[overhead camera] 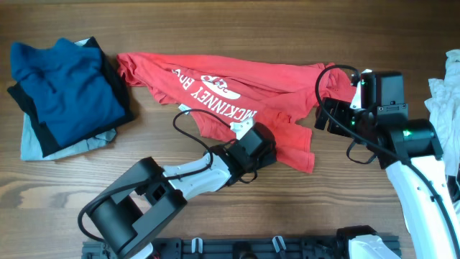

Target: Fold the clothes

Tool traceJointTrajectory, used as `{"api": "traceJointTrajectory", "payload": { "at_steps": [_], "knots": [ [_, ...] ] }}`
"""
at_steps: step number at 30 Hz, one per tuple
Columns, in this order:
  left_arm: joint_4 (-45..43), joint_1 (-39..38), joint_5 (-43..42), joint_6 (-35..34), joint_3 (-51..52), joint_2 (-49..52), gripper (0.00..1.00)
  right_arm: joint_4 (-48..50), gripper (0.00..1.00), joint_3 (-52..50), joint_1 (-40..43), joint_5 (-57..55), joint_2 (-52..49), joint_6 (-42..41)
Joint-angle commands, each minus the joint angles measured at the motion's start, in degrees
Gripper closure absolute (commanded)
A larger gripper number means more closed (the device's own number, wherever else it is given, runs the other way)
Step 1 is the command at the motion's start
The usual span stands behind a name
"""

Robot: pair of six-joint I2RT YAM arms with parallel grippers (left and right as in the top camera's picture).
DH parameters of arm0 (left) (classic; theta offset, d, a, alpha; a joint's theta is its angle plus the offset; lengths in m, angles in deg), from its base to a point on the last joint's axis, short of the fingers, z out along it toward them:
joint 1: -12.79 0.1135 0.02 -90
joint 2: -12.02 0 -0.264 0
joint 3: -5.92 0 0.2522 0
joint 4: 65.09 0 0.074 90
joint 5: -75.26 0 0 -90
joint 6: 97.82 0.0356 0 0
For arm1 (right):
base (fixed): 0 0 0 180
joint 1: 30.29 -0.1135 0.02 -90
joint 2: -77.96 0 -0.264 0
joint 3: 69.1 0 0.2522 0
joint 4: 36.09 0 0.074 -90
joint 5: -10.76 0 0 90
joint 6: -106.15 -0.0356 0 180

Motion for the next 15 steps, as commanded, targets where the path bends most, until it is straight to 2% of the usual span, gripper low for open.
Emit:
{"api": "traceJointTrajectory", "payload": {
  "at_steps": [1, 15],
  "knots": [
    [1.14, -0.74, 4.28, -0.15, 0.85, 1.55, 0.59, -0.02, 0.00, -0.11, 0.28, -1.20, -0.02, -0.63],
    [-1.57, -0.74, 6.49, -0.15, 0.85, 5.92, 0.64, -0.02, 0.00, -0.11, 0.28, -1.20, -0.02, -0.66]
  ]
}}
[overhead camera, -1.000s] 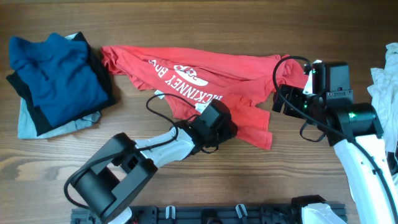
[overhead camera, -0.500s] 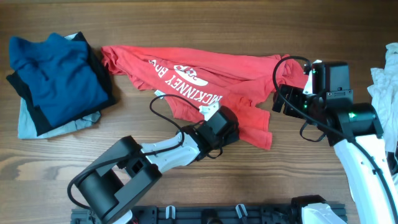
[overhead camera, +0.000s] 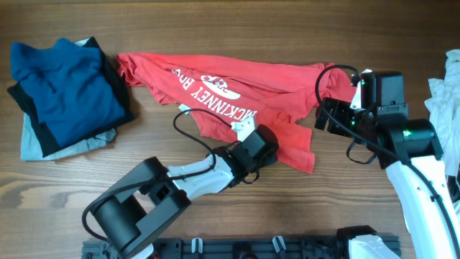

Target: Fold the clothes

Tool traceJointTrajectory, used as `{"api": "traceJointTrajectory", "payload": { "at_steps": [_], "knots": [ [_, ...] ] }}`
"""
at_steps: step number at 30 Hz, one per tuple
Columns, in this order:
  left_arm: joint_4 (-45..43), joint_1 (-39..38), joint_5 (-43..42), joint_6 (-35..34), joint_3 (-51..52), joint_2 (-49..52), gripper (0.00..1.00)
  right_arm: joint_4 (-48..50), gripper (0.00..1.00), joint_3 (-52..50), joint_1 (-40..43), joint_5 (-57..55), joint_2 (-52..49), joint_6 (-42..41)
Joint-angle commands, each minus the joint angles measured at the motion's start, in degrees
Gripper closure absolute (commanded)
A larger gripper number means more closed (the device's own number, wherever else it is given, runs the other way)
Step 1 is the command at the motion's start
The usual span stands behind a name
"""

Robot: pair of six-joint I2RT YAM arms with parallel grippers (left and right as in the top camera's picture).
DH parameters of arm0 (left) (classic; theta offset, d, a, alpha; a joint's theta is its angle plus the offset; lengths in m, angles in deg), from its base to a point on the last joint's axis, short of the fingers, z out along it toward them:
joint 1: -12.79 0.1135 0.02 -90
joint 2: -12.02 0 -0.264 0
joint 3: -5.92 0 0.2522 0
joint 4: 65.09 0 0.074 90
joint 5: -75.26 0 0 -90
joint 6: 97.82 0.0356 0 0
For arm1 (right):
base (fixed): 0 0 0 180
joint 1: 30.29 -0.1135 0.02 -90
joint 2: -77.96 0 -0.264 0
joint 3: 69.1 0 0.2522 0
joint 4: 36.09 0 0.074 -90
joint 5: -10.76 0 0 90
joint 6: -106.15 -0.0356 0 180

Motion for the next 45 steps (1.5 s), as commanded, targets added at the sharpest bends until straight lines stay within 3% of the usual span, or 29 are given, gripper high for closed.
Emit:
{"api": "traceJointTrajectory", "payload": {
  "at_steps": [1, 7, 10, 16, 24, 33, 36, 38, 45],
  "knots": [
    [0.00, 0.04, 2.49, -0.11, 1.18, 5.01, 0.64, -0.04, 0.00, -0.09, 0.28, -1.20, -0.02, -0.66],
    [-0.15, 0.04, 2.51, -0.04, 1.18, 5.20, 0.75, -0.02, 0.00, -0.09, 0.28, -1.18, -0.02, -0.66],
    [0.02, 0.04, 2.51, 0.55, 1.18, 5.20, 0.96, -0.02, 0.00, -0.09, 0.28, -1.20, -0.02, -0.66],
    [5.73, 0.07, 2.47, 0.55, 1.18, 5.07, 0.96, -0.02, 0.00, -0.09, 0.28, -1.20, -0.02, -0.66],
    [29.07, 2.84, 4.39, 1.31, 1.18, -2.38, 0.96, 0.15, 0.00, -0.09, 0.28, -1.22, -0.02, -0.61],
    [52.68, 20.00, 19.26, 3.58, 1.18, -21.03, 0.96, -0.28, 0.00, -0.09, 0.31, -1.46, -0.02, -0.63],
    [54.18, 27.65, 17.68, 4.37, 1.18, -25.22, 0.96, -0.26, 0.00, -0.09, 0.31, -1.44, -0.02, -0.63],
    [52.33, 32.92, 12.28, 8.07, 1.18, -27.23, 0.96, -0.26, 0.00, -0.09, 0.28, -1.42, -0.02, -0.66],
    [50.93, 34.82, 8.63, 11.13, 1.25, -25.14, 0.96, -0.63, 0.00, -0.09, 0.28, -1.40, -0.02, -0.70]
  ]
}}
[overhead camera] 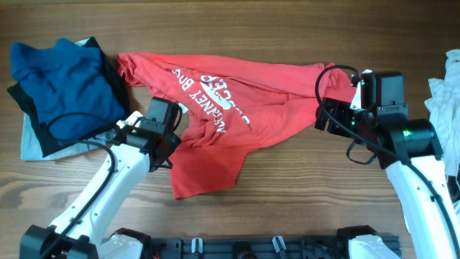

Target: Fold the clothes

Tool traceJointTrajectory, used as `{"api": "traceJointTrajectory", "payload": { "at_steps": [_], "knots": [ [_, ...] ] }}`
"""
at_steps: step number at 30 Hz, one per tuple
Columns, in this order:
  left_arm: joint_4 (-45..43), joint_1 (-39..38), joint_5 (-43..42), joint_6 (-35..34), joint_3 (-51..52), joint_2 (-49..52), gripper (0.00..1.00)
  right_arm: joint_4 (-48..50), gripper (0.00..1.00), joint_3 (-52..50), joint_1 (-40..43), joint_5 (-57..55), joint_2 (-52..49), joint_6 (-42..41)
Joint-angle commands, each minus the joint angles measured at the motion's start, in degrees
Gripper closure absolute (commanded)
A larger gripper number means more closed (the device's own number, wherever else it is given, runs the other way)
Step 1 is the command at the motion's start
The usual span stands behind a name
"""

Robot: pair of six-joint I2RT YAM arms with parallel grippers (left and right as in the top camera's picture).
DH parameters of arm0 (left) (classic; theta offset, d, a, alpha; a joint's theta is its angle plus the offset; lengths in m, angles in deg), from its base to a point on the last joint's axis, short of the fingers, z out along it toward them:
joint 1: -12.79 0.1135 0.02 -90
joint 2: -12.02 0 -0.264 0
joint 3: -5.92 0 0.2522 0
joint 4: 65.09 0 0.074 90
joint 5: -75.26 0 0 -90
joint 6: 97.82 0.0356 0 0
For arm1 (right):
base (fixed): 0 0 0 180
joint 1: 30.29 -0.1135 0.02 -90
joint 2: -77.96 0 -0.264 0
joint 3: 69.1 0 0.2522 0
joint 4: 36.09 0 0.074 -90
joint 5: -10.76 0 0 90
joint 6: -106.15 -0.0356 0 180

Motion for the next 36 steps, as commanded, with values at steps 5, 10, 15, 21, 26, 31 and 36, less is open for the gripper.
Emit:
{"api": "traceJointTrajectory", "payload": {
  "at_steps": [5, 10, 15, 21, 26, 31, 36],
  "knots": [
    [3.02, 0.22, -2.47, 3.04, 0.13, 2.54, 0.65, -0.72, 0.00, -0.07, 0.28, -1.40, -0.02, -0.63],
    [2.84, 0.22, -2.54, 3.15, 1.20, 2.64, 0.27, -0.63, 0.00, -0.07, 0.28, -1.40, -0.02, -0.70],
    [-6.80, -0.04, -11.21, 11.08, 6.47, 2.67, 0.23, -0.68, 0.00, -0.07, 0.28, -1.40, -0.02, -0.68],
    [-13.77, -0.04, -11.61, 12.07, 12.02, 2.69, 0.25, -0.68, 0.00, -0.07, 0.28, -1.38, -0.02, -0.70],
    [-16.85, -0.04, -11.69, 12.92, 13.79, 2.69, 0.31, -0.68, 0.00, -0.07, 0.28, -1.40, -0.02, -0.70],
    [-19.56, -0.04, -12.39, 16.48, 14.16, 2.69, 0.45, -0.66, 0.00, -0.07, 0.28, -1.38, -0.02, -0.79],
    [-19.76, -0.04, -13.16, 16.55, 14.16, 2.69, 0.51, -0.68, 0.00, -0.07, 0.28, -1.38, -0.02, -0.81]
  ]
}}
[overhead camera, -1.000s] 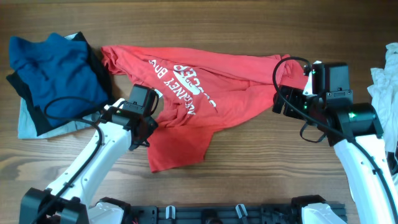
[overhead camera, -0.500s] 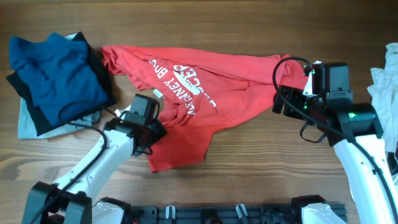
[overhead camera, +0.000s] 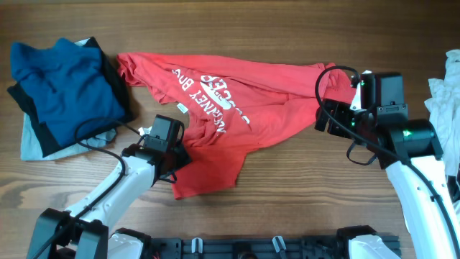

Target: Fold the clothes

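Note:
A red T-shirt (overhead camera: 237,115) with white lettering lies spread and creased across the middle of the table. Its lower flap (overhead camera: 208,173) reaches toward the front edge. My left gripper (overhead camera: 175,153) sits at the flap's left edge, and its fingers are hidden under the wrist. My right gripper (overhead camera: 323,119) is at the shirt's right end. The cloth bunches up into it there, so it is shut on the shirt.
A folded stack with a blue garment (overhead camera: 65,90) on top sits at the far left. A pale heap of clothes (overhead camera: 445,90) lies at the right edge. A black rail (overhead camera: 273,248) runs along the table's front.
My left gripper has shifted a little toward the front and right along the shirt's left edge. The white neck label now shows. The shirt's shape and the right arm are unchanged.
At first my left gripper was far to the right, at the shirt's lower right flap, while the right gripper held the right end. Then that flap lay dragged over to the lower left with my left gripper beside it. Now the gripper is slightly lower.

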Tool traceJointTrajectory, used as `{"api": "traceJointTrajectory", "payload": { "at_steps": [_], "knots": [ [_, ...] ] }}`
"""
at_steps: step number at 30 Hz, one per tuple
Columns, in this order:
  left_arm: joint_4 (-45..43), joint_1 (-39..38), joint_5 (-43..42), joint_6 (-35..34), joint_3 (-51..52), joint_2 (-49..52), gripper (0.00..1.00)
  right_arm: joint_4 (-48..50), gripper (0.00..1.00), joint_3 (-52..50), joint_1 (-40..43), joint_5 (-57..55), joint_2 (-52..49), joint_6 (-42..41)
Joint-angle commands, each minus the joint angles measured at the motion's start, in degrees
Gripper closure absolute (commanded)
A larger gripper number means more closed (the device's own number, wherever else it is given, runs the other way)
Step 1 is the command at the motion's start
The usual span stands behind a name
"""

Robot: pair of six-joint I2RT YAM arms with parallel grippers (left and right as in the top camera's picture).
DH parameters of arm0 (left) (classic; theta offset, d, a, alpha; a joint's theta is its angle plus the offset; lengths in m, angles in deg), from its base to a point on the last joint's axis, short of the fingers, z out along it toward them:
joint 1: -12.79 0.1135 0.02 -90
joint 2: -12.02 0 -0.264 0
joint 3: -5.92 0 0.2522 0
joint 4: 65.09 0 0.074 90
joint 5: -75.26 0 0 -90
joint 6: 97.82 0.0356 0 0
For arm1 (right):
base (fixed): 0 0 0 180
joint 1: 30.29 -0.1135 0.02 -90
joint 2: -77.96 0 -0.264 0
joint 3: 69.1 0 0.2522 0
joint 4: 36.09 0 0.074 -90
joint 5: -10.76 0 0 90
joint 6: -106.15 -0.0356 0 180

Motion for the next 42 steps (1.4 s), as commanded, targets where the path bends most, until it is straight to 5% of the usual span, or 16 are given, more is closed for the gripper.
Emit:
{"api": "traceJointTrajectory", "payload": {
  "at_steps": [1, 6, 22, 25, 27, 30, 42],
  "knots": [
    [-0.28, 0.00, -1.29, 1.90, 0.63, 0.44, 0.55, -0.02, 0.00, -0.07, 0.28, -1.38, -0.02, -0.79],
    [-1.31, 0.00, -1.29, 1.88, 0.63, 0.44, 0.61, -0.02, 0.00, -0.07, 0.28, -1.38, -0.02, -0.76],
    [-4.79, 0.00, -1.62, 1.66, 0.63, 3.10, 0.61, -0.04, 0.00, -0.07, 0.28, -1.36, -0.02, -0.76],
    [-4.96, 0.00, -2.80, 1.68, 0.63, 4.57, 0.75, -0.11, 0.00, -0.07, 0.28, -1.36, -0.02, -0.79],
    [-4.92, 0.00, -3.23, 1.68, 0.63, 4.66, 0.96, -0.22, 0.00, -0.07, 0.28, -1.36, -0.02, -0.79],
    [-4.61, 0.00, -3.48, 1.70, 0.61, 4.22, 0.96, -0.26, 0.00, -0.07, 0.28, -1.36, -0.02, -0.76],
    [12.61, 8.96, 0.09, 2.54, 0.02, -16.72, 0.96, -0.72, 0.00, -0.07, 0.28, -1.40, -0.22, -0.72]
  ]
}}
